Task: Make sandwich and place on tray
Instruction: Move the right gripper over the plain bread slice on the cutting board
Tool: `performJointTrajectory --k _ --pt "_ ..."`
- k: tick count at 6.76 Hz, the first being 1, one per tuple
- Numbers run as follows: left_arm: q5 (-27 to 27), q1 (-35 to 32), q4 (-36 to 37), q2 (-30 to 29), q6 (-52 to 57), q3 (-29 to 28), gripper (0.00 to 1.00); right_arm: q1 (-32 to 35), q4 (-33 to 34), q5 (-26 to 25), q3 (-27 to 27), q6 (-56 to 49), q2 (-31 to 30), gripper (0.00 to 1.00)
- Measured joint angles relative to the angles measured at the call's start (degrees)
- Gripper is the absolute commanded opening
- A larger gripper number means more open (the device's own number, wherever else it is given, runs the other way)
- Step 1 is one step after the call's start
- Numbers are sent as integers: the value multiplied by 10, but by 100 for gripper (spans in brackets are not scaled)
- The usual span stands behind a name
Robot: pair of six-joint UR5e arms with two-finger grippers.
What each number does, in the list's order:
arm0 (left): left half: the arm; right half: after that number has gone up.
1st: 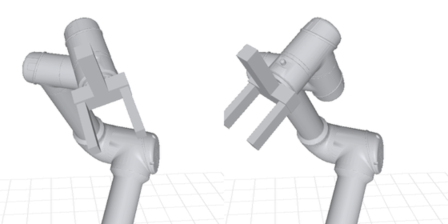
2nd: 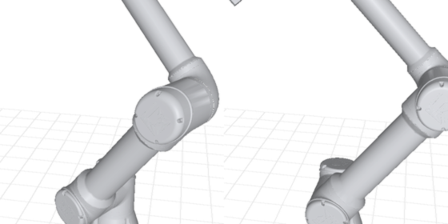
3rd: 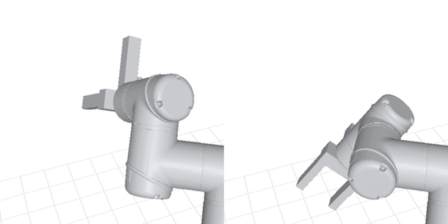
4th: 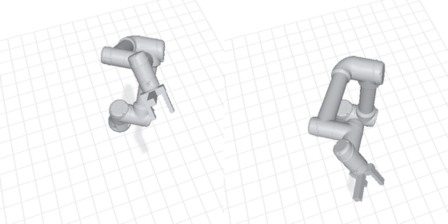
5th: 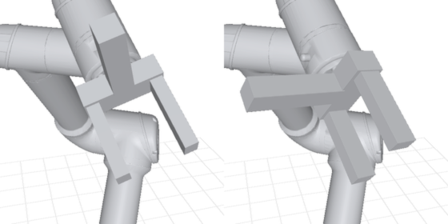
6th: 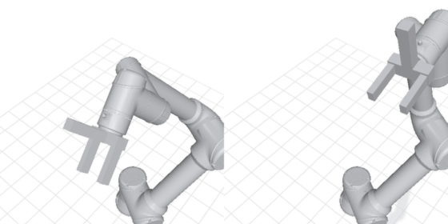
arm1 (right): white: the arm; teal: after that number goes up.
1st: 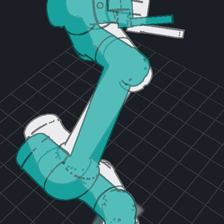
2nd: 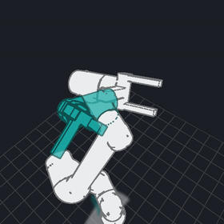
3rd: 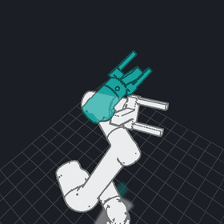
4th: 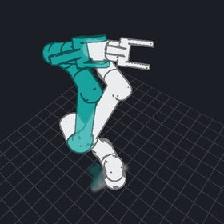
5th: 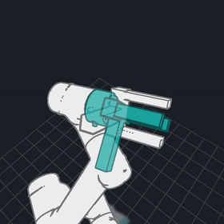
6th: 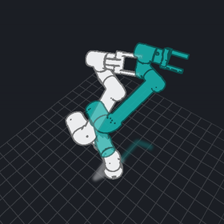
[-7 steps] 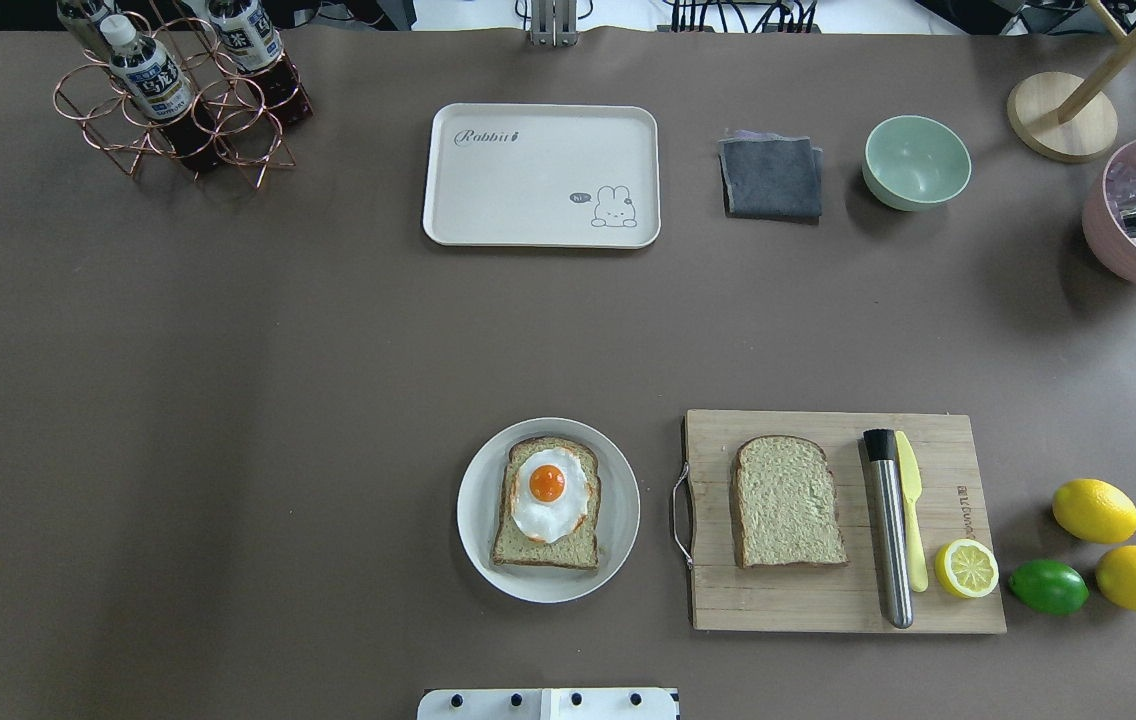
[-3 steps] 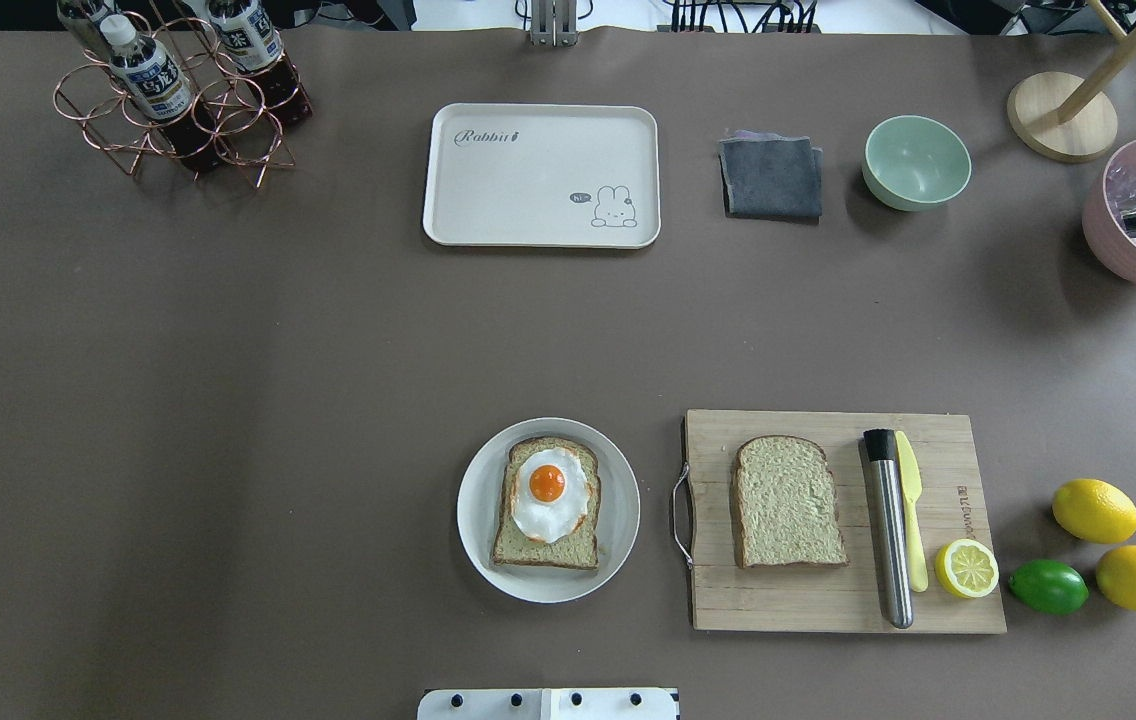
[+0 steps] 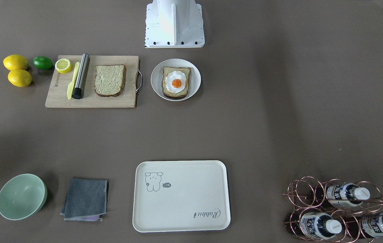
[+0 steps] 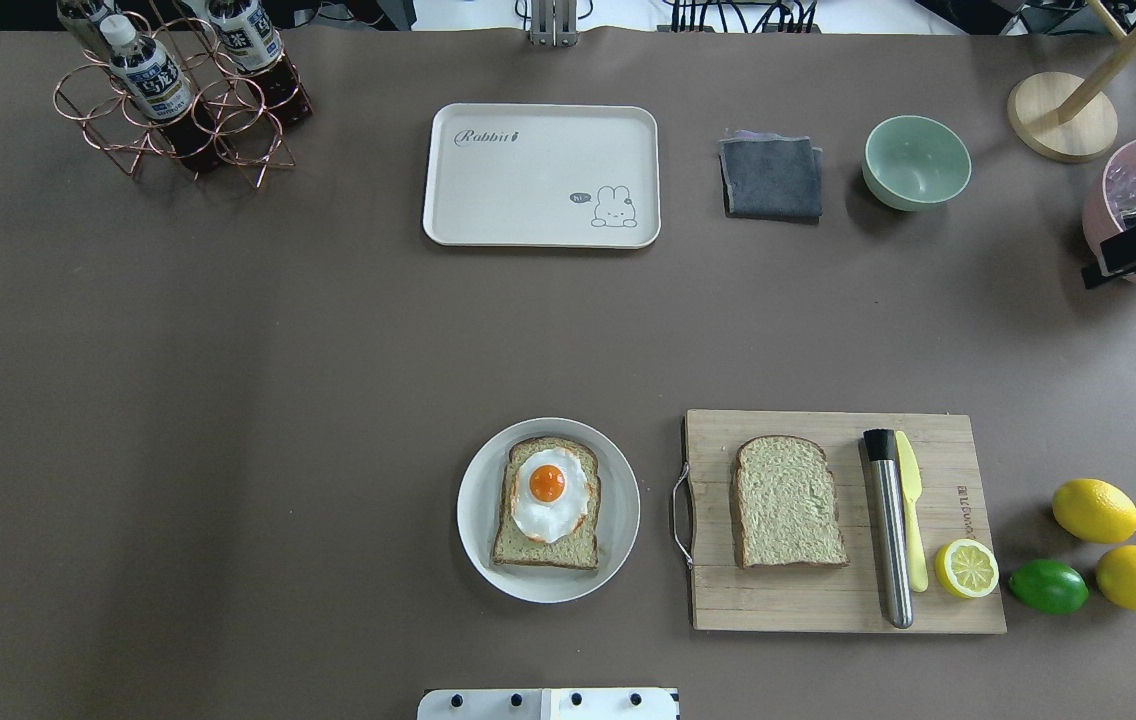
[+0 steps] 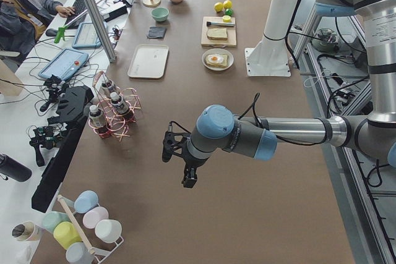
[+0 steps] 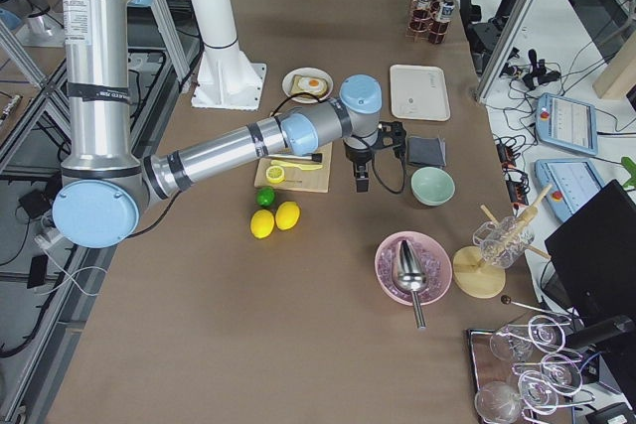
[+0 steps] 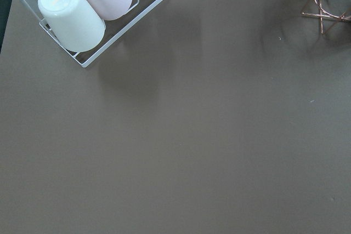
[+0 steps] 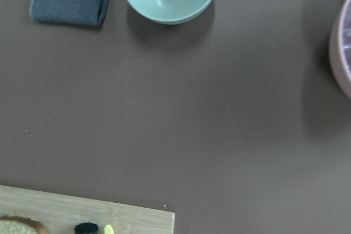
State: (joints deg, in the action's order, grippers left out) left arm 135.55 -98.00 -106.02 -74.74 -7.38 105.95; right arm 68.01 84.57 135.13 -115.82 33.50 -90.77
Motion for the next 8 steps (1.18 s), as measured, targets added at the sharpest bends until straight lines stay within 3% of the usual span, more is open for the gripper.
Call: performJointTrajectory --k 4,8 --pt "2 0 -1 5 1 -2 97 -201 -77 -102 -34 281 35 91" --pt "-4 -6 0 6 1 -4 97 -355 -82 -228 -46 367 46 88"
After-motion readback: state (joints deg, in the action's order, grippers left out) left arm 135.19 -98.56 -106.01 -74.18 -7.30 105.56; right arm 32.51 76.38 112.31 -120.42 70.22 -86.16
